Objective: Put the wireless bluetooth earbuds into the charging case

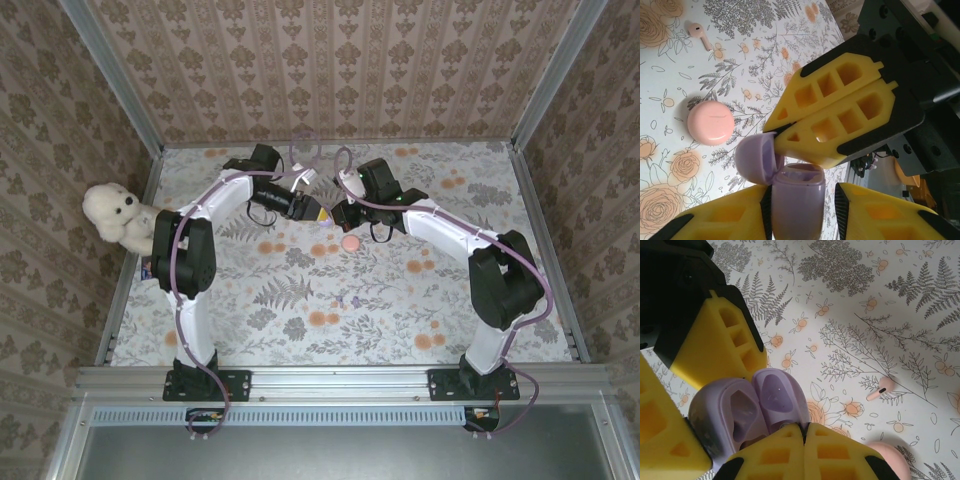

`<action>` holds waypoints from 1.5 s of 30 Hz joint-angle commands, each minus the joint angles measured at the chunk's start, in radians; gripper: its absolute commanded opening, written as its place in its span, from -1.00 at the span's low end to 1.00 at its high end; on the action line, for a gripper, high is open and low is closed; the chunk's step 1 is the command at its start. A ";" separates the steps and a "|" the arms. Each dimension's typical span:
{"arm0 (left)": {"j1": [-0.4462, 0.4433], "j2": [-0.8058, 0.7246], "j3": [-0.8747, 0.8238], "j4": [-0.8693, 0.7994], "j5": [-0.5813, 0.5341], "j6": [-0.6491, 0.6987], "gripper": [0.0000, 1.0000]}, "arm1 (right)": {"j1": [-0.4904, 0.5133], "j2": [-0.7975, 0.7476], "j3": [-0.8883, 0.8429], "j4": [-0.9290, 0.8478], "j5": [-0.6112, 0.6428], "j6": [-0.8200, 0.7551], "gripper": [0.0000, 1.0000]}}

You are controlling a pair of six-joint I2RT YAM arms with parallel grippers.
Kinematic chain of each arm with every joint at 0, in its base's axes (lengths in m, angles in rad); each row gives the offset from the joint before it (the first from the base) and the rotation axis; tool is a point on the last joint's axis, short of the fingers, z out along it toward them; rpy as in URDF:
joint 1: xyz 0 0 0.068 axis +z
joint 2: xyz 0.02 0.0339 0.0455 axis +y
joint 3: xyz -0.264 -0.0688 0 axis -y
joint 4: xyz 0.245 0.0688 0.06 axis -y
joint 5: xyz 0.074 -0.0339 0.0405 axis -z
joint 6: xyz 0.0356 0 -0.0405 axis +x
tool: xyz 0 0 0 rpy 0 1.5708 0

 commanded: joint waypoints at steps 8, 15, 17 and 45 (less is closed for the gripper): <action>-0.004 0.019 0.024 -0.024 0.043 0.040 -0.40 | 0.009 0.019 0.040 -0.026 -0.022 -0.011 -1.00; -0.003 0.015 0.014 -0.019 0.044 0.039 -0.60 | 0.008 0.019 0.036 -0.023 -0.018 -0.010 -1.00; -0.004 0.014 0.012 -0.019 0.044 0.039 -0.72 | 0.008 0.019 0.036 -0.023 -0.014 -0.009 -1.00; 0.081 -0.245 -0.292 0.561 -0.262 -0.368 -1.00 | 0.017 -0.296 -0.172 -0.246 0.212 0.402 0.29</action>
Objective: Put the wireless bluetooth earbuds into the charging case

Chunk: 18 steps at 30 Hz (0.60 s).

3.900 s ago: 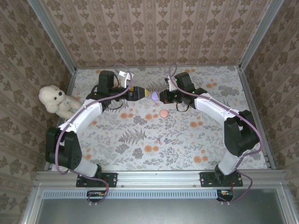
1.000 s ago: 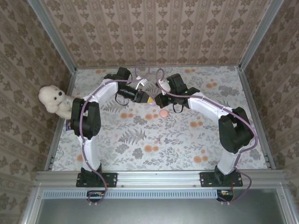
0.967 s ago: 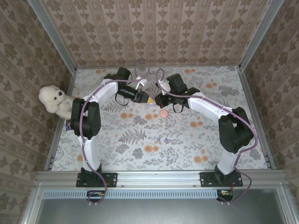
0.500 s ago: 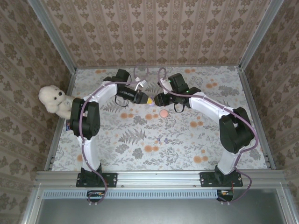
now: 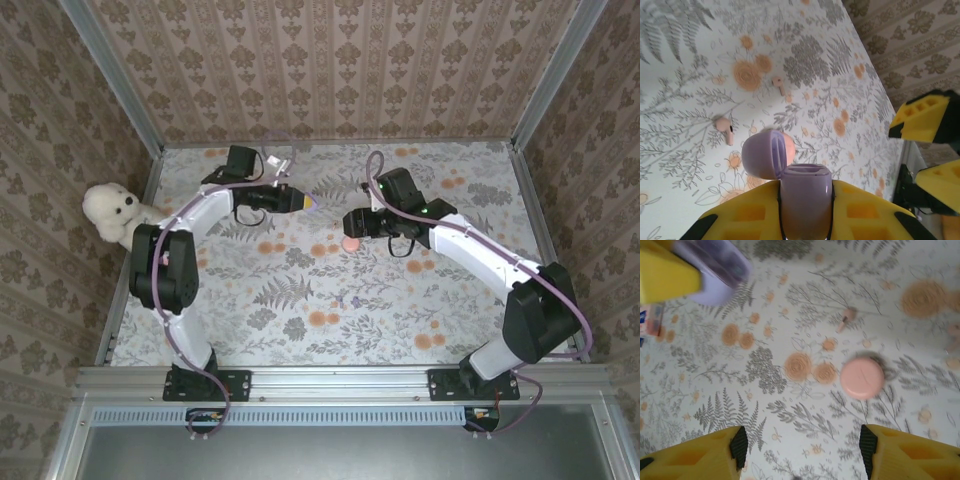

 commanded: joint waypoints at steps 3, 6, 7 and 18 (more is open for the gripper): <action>-0.008 -0.103 -0.076 0.152 -0.148 -0.092 -1.00 | 0.047 -0.047 -0.016 -0.126 0.140 0.133 0.33; -0.023 -0.168 -0.153 0.231 -0.252 -0.113 -1.00 | 0.076 -0.048 -0.015 -0.173 0.183 0.150 0.36; -0.035 -0.190 -0.175 0.241 -0.305 -0.093 -1.00 | 0.086 -0.049 -0.017 -0.185 0.194 0.152 0.36; -0.204 -0.398 -0.541 0.672 -0.617 0.139 -1.00 | 0.192 -0.052 -0.103 -0.220 0.239 0.225 0.37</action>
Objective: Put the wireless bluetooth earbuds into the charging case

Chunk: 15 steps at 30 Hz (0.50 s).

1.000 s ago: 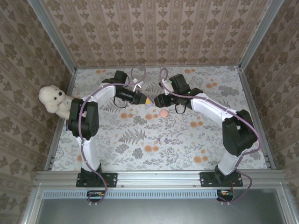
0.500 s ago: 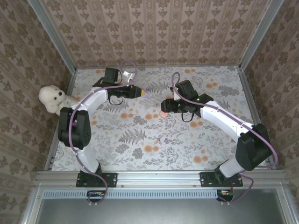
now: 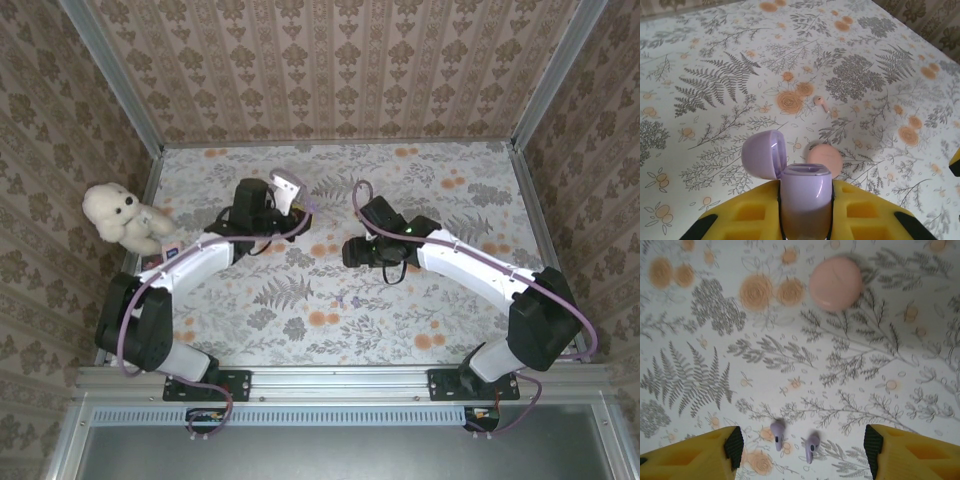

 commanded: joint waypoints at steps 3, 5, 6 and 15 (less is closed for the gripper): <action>0.004 -0.030 -0.150 0.404 -0.084 0.014 -1.00 | 0.029 -0.041 -0.058 -0.021 0.027 0.069 0.37; 0.004 -0.018 -0.206 0.561 -0.067 -0.004 -1.00 | 0.029 -0.045 -0.065 -0.016 0.023 0.076 0.36; 0.006 -0.006 -0.233 0.649 -0.051 -0.013 -1.00 | 0.029 -0.043 -0.063 -0.016 0.025 0.079 0.36; 0.036 0.145 -0.304 1.202 0.114 -0.133 -1.00 | 0.031 0.020 -0.025 -0.019 0.013 0.107 0.32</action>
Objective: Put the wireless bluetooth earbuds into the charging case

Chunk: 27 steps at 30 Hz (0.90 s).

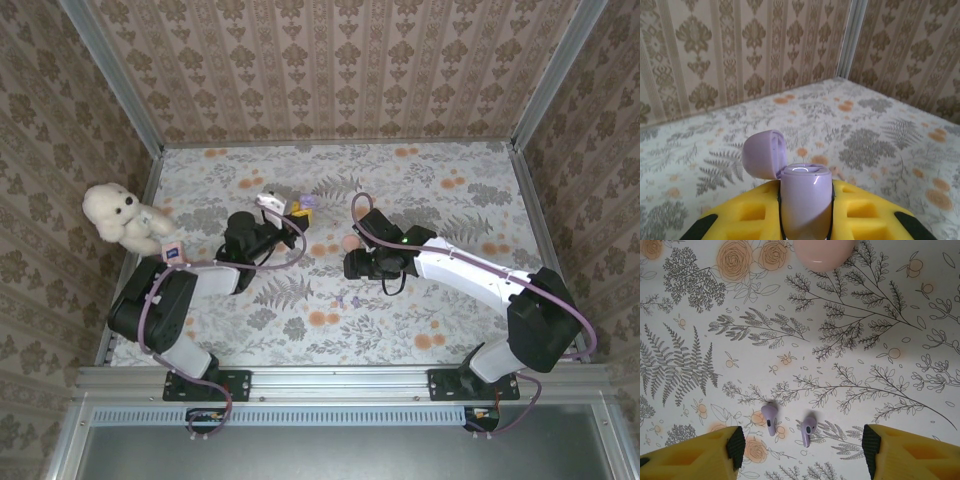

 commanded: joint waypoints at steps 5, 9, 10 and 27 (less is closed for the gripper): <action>0.034 -0.007 0.040 0.234 0.173 -0.040 -1.00 | 0.018 0.068 0.062 -0.022 0.009 0.041 0.31; 0.057 -0.039 0.031 0.235 0.197 -0.059 -1.00 | 0.043 0.097 0.072 -0.014 0.017 0.047 0.30; 0.060 -0.049 0.027 0.236 0.197 -0.063 -1.00 | 0.049 0.107 0.075 -0.015 0.019 0.047 0.30; 0.072 -0.102 0.025 0.239 0.132 -0.052 -1.00 | 0.114 0.141 0.093 -0.008 0.022 0.081 0.23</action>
